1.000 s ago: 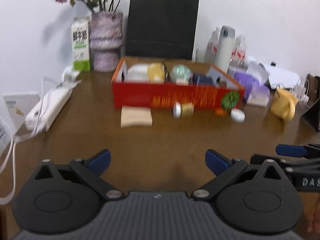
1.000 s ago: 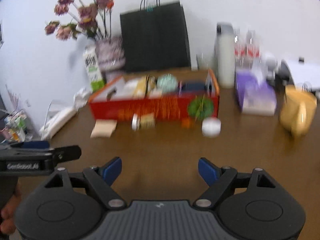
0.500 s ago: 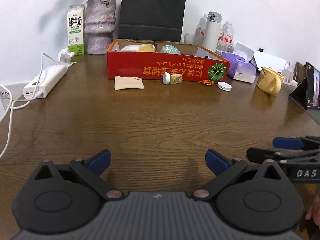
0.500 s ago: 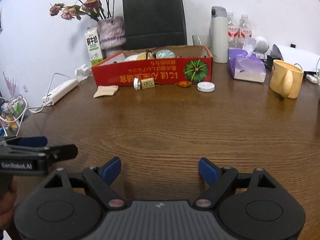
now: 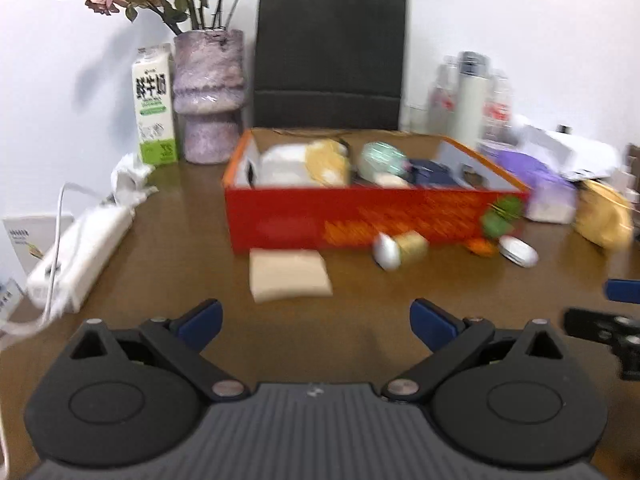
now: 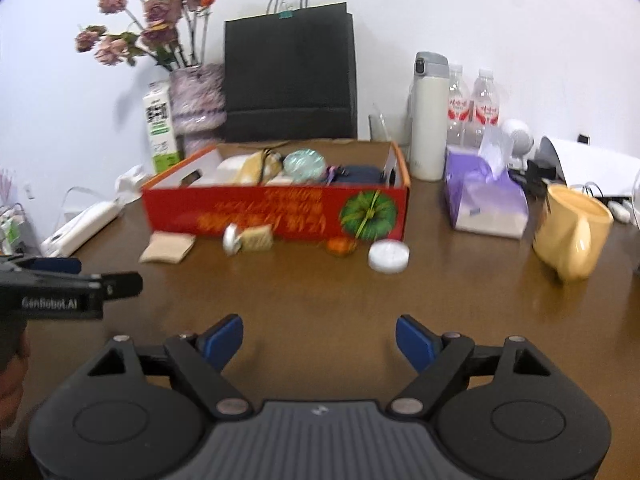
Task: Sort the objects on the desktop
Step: 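Grasp the beige sponge with the left tool while the right tool grasps the white round lid, then carry the sponge and white lid into the box while both tools release them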
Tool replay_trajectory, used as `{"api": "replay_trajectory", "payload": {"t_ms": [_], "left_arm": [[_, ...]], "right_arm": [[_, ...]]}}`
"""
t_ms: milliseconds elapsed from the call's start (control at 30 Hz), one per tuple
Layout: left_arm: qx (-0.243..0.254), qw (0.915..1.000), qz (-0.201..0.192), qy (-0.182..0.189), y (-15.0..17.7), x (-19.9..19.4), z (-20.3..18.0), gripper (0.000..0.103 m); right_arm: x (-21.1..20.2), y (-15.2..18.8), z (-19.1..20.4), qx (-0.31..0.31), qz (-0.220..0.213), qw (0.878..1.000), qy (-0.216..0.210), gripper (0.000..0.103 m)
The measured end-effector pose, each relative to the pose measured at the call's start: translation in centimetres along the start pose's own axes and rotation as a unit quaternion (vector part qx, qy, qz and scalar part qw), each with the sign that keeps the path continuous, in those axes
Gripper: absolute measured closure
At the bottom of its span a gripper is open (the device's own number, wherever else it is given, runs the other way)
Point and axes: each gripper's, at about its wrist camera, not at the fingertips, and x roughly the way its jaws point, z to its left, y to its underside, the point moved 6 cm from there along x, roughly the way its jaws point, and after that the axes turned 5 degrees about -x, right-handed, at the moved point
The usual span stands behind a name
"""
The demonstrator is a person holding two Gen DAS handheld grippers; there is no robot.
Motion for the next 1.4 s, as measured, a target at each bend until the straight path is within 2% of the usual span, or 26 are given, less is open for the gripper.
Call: {"api": "replay_trajectory", "payload": {"t_ms": [167,200,300,333,367,400,433,533,567,600,700,767,967,1100,1233,1400], "left_arm": [[-0.016,0.9994,0.014,-0.026,-2.6,6.4,1.7,0.006],[-0.024,0.9989,0.025,-0.033,-2.6,7.5,2.2,0.011],[-0.038,0.9977,0.05,-0.022,-2.2,9.1,2.9,0.017],[-0.034,0.9977,0.056,-0.019,-1.9,9.2,2.8,0.018],[-0.013,0.998,0.054,-0.03,-1.7,9.3,2.6,0.021],[-0.003,0.9982,0.051,-0.033,-1.7,9.2,2.3,0.027],[-0.004,0.9984,0.051,-0.024,-1.7,9.2,2.1,0.033],[0.01,0.9988,0.046,-0.01,-1.4,8.8,1.3,0.062],[0.017,0.9987,0.047,-0.001,-1.2,8.4,0.9,0.079],[0.023,0.9985,0.05,-0.001,-1.0,8.0,0.6,0.086],[0.03,0.998,0.054,-0.008,-0.2,6.6,0.1,0.091],[0.012,0.9981,0.061,-0.006,0.4,5.1,0.2,0.091],[-0.043,0.9982,0.038,0.016,2.7,-2.5,-0.2,0.091],[-0.039,0.9979,0.049,0.014,5.1,-5.9,-0.7,0.091],[-0.034,0.9976,0.056,0.022,7.3,-8.7,-0.9,0.091],[-0.022,0.9978,0.054,0.031,9.2,-11.0,-2.0,0.091]], "right_arm": [[6.7,-2.3,-3.1,0.0,0.04,0.999,0.019,0.027],[8.0,-2.4,-3.6,0.002,0.052,0.998,0.026,0.034],[10.8,-2.4,-5.0,0.014,0.074,0.997,0.035,0.042],[11.1,-2.5,-5.3,0.022,0.065,0.997,0.031,0.044],[11.2,-2.5,-5.5,0.023,0.059,0.997,0.035,0.051],[11.3,-2.4,-5.6,0.021,0.056,0.997,0.042,0.063],[11.2,-2.4,-5.6,0.021,0.052,0.998,0.042,0.066],[11.1,-2.3,-5.2,0.013,0.051,0.998,0.029,0.066],[10.9,-2.3,-5.0,0.014,0.052,0.998,0.027,0.066],[10.6,-2.3,-4.8,0.016,0.054,0.998,0.023,0.066],[8.4,-2.1,-3.6,0.028,0.041,0.999,0.0,0.066],[6.1,-1.8,-2.4,0.031,0.024,0.999,-0.013,0.066],[-0.9,0.1,1.7,0.013,-0.011,0.998,-0.052,0.066],[-4.0,2.8,4.5,-0.014,-0.012,0.997,-0.079,0.066],[-6.4,5.2,6.6,-0.052,-0.014,0.996,-0.075,0.066],[-8.6,7.7,7.8,-0.039,-0.009,0.995,-0.097,0.066]]}}
